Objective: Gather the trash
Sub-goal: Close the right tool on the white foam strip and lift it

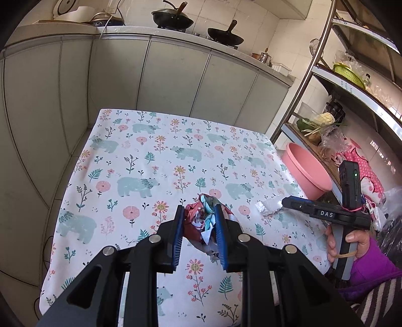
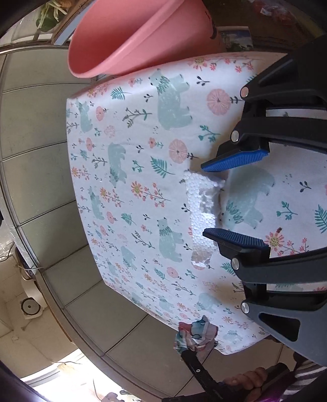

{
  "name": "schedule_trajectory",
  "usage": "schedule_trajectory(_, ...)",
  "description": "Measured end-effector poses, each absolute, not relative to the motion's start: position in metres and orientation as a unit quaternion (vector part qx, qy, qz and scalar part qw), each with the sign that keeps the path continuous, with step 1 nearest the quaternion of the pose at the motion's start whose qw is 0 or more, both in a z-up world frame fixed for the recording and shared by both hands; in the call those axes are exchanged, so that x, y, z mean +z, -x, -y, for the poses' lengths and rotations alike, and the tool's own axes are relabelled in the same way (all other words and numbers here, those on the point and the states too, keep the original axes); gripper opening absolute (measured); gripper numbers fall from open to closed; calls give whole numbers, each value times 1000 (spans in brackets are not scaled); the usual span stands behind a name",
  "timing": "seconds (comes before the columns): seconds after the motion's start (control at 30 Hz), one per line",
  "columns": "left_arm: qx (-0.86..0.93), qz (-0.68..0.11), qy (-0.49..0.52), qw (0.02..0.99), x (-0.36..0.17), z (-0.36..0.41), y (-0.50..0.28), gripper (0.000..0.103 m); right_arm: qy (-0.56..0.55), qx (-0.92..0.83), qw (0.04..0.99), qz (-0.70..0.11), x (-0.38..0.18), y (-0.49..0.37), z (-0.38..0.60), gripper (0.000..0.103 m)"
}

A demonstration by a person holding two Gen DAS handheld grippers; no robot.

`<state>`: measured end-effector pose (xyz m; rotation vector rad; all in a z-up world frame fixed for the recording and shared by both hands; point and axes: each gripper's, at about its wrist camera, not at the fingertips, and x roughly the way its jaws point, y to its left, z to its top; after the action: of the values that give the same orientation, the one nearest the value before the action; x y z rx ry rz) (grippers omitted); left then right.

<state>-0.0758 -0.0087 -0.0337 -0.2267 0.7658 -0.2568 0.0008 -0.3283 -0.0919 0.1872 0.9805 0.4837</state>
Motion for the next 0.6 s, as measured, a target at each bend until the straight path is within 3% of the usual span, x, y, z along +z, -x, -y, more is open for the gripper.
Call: schedule_trajectory(0.6, -126, -368, 128, 912, -34, 1, 72, 23, -4, 320, 840, -439, -59, 37, 277, 47)
